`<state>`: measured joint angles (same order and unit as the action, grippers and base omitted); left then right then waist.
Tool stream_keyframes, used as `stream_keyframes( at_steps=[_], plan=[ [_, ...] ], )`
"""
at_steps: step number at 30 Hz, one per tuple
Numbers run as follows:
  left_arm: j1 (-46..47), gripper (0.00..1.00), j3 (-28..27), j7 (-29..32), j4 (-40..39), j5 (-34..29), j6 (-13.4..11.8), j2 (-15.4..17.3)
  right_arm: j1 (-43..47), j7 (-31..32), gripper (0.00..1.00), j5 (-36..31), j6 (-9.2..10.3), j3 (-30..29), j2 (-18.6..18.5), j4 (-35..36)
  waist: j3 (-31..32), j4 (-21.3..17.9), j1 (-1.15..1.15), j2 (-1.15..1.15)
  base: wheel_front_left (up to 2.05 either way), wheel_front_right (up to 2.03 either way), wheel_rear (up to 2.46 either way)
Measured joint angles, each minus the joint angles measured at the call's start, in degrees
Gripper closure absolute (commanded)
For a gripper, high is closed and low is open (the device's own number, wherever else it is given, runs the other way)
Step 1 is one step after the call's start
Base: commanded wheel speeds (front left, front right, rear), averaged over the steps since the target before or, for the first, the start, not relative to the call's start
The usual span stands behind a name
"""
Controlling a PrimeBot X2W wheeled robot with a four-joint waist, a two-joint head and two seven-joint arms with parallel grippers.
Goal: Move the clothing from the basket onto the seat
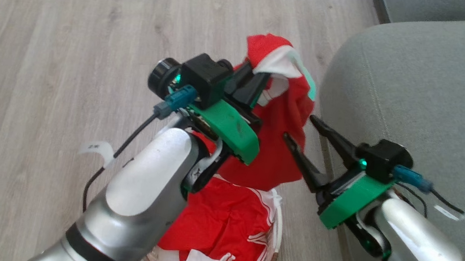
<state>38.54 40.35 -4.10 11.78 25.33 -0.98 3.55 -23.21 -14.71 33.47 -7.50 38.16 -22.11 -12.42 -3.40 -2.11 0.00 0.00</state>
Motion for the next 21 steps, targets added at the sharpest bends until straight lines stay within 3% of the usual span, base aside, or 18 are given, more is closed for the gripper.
stream_keyframes(
  at_steps=[6, 21],
  plan=[
    [0.0, 1.00, 2.4, 0.5, 0.0, 0.7, 0.5, -0.4, -4.8, 0.0, 0.00, 2.0, 0.00, 7.1, -0.1, -5.1, 0.2, 2.3, 0.00, 0.00, 0.00, 0.00, 0.00],
    [0.2, 1.00, 6.3, 0.5, -0.9, 2.7, -0.1, -0.7, -7.3, 0.0, 0.00, 6.6, 0.00, 8.9, 2.3, -14.2, 0.7, 5.7, 0.00, 0.00, 0.00, 0.00, 0.00]
  ],
)
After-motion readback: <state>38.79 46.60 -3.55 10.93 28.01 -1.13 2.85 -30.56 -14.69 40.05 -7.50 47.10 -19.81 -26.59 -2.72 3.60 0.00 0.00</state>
